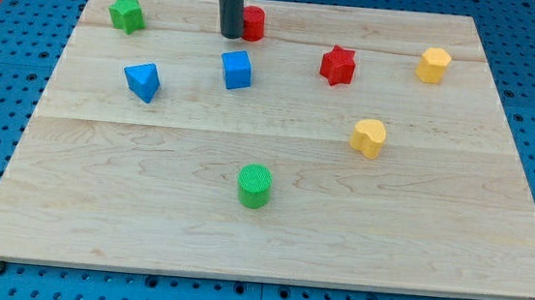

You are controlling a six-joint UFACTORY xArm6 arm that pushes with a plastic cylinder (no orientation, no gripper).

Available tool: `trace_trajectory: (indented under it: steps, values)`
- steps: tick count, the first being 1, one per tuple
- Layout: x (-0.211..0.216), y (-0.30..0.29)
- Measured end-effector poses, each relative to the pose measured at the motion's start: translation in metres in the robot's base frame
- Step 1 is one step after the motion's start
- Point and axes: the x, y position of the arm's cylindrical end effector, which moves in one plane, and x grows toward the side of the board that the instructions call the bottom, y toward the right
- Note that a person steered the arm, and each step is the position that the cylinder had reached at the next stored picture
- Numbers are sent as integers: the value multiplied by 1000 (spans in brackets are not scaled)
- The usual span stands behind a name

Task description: Push the red circle diagonally towards red star

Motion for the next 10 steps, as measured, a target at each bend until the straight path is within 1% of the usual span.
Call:
trace_trajectory:
  steps: [1,2,3,4,5,6,7,8,9,10]
  values:
    - [-23,-19]
    - [-22,32]
    - [-21,70]
    - [-21,64]
    - [3,64]
    - [12,95]
    - [-7,107]
    - [-7,102]
    - [8,144]
    - [-28,156]
